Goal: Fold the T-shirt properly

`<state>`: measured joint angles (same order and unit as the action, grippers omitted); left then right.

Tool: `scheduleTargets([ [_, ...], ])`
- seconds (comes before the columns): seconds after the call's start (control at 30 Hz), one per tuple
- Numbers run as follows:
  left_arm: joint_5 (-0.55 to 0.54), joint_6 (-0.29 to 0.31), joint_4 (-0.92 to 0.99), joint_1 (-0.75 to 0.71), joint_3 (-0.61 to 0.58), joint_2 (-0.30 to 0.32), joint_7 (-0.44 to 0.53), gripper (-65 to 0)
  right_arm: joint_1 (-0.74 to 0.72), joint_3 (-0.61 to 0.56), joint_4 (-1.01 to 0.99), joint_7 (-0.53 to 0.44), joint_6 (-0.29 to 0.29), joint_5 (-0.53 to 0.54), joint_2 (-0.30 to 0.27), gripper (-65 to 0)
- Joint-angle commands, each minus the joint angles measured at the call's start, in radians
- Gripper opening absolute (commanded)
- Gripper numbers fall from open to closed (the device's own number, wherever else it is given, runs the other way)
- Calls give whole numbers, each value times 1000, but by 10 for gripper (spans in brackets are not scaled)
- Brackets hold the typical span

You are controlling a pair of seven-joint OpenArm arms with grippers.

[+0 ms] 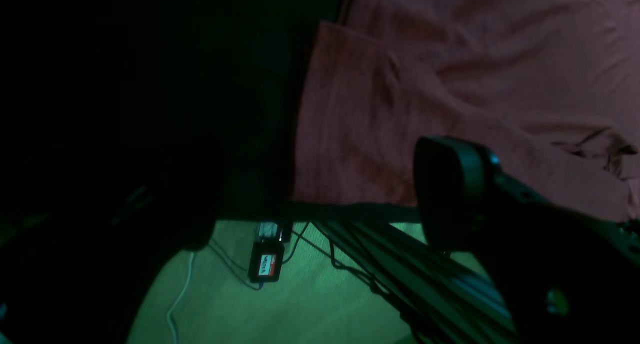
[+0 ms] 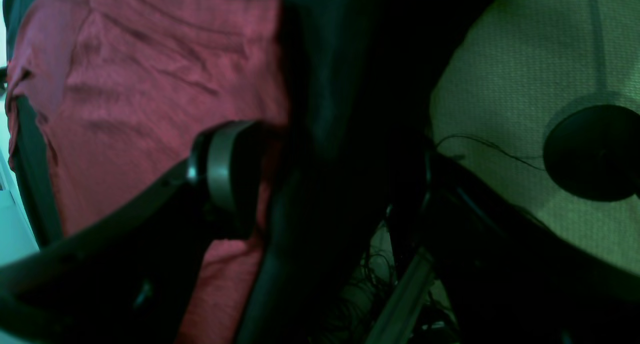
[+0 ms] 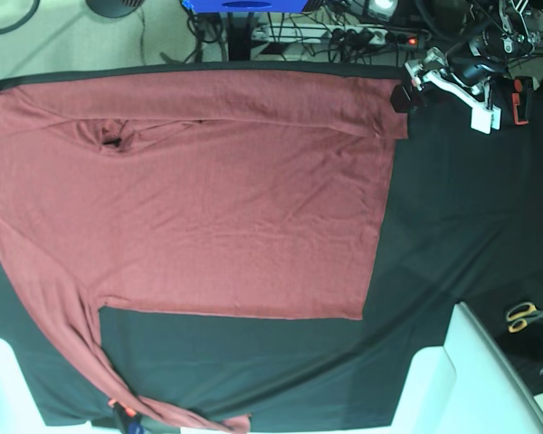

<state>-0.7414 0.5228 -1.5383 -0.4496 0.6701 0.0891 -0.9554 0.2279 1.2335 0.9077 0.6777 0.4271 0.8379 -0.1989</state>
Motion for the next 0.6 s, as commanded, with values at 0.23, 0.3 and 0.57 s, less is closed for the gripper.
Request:
scheduleTargets([
  [0.23,-19,9,-18,-2,185,38,9,-77,31,7,109,-23,13,21,-29,-275],
  [0.3,-19,9,-18,-4,227,56,8,-77,37,7,158,-23,13,21,-29,-275],
  [0.57,-19,46,-106,-45,268,87,11,-79,-15,-30,276,-46,17,-156,-63,-275],
])
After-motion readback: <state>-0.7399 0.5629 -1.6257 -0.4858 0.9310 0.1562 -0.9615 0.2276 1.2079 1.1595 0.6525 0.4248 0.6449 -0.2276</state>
